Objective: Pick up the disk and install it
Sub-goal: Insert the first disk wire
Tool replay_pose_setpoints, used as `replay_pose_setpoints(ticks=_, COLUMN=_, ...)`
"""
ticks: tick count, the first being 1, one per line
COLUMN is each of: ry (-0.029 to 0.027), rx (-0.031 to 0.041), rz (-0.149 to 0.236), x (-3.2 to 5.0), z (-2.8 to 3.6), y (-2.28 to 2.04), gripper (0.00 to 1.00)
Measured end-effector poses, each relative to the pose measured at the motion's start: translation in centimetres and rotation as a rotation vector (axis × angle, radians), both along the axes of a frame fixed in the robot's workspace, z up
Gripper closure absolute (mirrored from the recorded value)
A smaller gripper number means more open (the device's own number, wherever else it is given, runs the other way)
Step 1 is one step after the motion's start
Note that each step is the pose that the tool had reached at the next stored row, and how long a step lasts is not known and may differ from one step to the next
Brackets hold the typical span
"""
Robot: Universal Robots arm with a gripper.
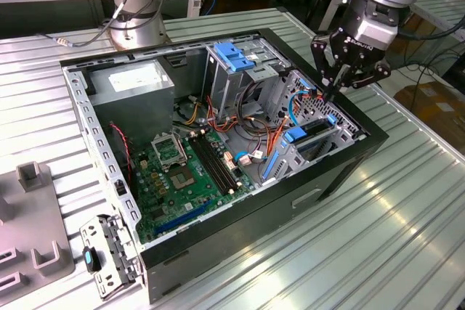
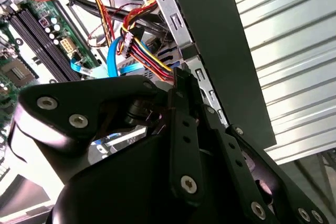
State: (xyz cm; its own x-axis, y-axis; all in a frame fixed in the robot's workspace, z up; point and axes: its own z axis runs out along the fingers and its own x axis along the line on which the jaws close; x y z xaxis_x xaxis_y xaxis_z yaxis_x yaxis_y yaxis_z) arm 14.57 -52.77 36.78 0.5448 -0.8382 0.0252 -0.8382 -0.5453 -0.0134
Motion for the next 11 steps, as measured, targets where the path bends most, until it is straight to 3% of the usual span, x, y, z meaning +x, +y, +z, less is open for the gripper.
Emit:
replay_pose_setpoints(ticks=6, ry=0.0, rx=-0.0001, rz=-0.113, x=0.0, z=0.0, y=0.0, gripper=0.83)
replay_pose_setpoints(ticks=11, ry=0.0, rx=-0.0001, rz=-0.244, x=0.0, z=-0.02, y=0.0, gripper=0.83)
